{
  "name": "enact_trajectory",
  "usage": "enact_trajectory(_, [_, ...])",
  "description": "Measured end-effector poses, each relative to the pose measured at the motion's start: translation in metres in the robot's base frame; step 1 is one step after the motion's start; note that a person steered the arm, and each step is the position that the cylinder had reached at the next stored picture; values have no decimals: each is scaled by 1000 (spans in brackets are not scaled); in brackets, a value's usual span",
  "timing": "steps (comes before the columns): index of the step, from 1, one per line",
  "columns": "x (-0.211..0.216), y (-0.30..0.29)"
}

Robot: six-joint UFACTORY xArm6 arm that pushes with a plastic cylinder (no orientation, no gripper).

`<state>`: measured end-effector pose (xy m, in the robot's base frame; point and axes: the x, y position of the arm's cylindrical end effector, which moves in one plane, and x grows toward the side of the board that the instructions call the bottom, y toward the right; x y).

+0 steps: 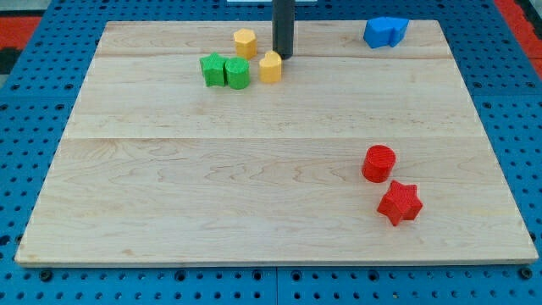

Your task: Move yellow heart towards bottom of the board

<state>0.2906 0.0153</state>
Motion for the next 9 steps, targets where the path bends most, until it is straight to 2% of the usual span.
enact_trajectory(3, [-4, -17])
enact_trajectory(5, [82, -35])
enact_trajectory(7, [101, -103])
enact_trajectory(8, [138, -104])
enact_trajectory(9, [119, -84])
